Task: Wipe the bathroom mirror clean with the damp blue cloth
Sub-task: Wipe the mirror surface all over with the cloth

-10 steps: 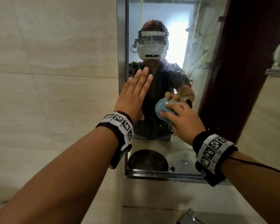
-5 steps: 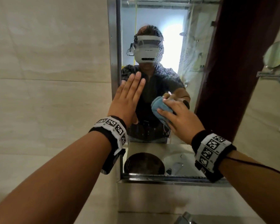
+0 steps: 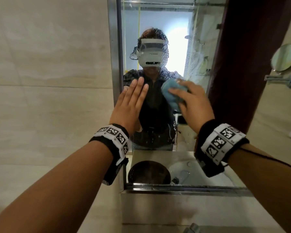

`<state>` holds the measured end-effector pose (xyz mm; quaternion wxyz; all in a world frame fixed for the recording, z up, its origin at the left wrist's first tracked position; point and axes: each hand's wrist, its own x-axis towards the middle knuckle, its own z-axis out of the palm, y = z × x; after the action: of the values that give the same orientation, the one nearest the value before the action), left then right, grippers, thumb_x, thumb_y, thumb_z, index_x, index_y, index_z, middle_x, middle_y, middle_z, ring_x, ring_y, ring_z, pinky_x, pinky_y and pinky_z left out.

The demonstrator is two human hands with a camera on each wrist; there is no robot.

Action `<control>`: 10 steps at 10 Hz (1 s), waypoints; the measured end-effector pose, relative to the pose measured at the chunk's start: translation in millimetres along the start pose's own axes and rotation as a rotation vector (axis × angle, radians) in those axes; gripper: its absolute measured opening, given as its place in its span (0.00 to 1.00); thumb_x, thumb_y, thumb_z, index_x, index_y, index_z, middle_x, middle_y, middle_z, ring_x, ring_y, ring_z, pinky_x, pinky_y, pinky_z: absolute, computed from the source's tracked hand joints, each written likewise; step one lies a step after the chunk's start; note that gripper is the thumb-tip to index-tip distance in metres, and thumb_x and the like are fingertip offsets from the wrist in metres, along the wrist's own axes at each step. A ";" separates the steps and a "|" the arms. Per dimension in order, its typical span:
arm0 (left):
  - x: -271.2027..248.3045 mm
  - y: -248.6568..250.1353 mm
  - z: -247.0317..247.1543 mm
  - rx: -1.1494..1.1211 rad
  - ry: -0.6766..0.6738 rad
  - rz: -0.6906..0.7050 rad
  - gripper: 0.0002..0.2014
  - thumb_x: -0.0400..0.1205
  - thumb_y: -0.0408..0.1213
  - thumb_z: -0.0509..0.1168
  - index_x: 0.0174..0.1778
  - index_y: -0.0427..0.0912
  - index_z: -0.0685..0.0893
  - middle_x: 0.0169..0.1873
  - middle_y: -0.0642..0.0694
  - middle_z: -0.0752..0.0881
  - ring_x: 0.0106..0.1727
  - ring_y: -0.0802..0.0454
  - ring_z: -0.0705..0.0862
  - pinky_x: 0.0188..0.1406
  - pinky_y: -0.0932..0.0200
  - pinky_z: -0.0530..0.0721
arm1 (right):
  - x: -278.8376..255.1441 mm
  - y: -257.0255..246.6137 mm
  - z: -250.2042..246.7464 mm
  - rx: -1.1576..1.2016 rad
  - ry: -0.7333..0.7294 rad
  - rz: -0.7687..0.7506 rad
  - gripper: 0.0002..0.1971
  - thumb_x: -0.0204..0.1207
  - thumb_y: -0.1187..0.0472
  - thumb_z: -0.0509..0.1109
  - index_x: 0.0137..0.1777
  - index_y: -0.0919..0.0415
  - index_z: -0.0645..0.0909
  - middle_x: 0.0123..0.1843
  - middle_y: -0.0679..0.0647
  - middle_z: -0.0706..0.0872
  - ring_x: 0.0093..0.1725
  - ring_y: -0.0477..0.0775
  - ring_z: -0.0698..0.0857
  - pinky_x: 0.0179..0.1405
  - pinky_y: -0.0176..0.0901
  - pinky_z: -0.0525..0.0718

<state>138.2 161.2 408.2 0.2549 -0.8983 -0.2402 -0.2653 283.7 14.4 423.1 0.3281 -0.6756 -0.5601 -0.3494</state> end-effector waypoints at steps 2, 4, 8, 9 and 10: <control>0.3 1.2 1.1 0.003 0.010 -0.013 0.66 0.66 0.54 0.76 0.78 0.40 0.27 0.79 0.40 0.28 0.79 0.46 0.27 0.80 0.49 0.33 | -63.8 -13.5 41.1 0.001 -0.364 -0.082 0.20 0.75 0.62 0.59 0.64 0.57 0.83 0.68 0.64 0.78 0.67 0.69 0.75 0.64 0.62 0.76; 1.7 1.8 2.4 0.008 0.000 -0.016 0.68 0.63 0.56 0.78 0.79 0.40 0.29 0.77 0.42 0.25 0.77 0.48 0.25 0.78 0.50 0.30 | -16.5 6.6 10.5 0.017 -0.027 -0.065 0.20 0.72 0.72 0.65 0.64 0.60 0.82 0.65 0.64 0.78 0.62 0.64 0.76 0.66 0.43 0.70; 0.5 3.8 0.4 -0.015 -0.005 -0.035 0.67 0.66 0.54 0.76 0.78 0.40 0.26 0.78 0.41 0.26 0.78 0.46 0.25 0.78 0.50 0.29 | -6.4 12.8 1.7 0.064 0.128 0.103 0.21 0.72 0.72 0.68 0.64 0.55 0.82 0.66 0.60 0.76 0.65 0.61 0.74 0.67 0.43 0.70; -0.2 5.2 1.0 -0.019 0.006 -0.041 0.66 0.67 0.52 0.76 0.78 0.40 0.26 0.77 0.42 0.25 0.78 0.46 0.25 0.77 0.50 0.28 | -29.6 11.8 19.9 0.080 0.102 0.123 0.18 0.72 0.66 0.70 0.62 0.53 0.83 0.64 0.60 0.75 0.62 0.63 0.75 0.65 0.48 0.73; 0.8 5.0 2.7 0.000 0.025 -0.039 0.64 0.68 0.53 0.75 0.78 0.39 0.27 0.78 0.40 0.26 0.78 0.45 0.26 0.78 0.49 0.29 | -72.4 6.8 34.3 0.026 -0.391 -0.075 0.18 0.72 0.63 0.70 0.63 0.50 0.82 0.64 0.59 0.76 0.61 0.64 0.77 0.58 0.61 0.78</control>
<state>142.5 159.3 405.1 0.2526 -0.8901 -0.2545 -0.2812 284.7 3.8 343.4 0.2084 -0.7049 -0.6425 -0.2165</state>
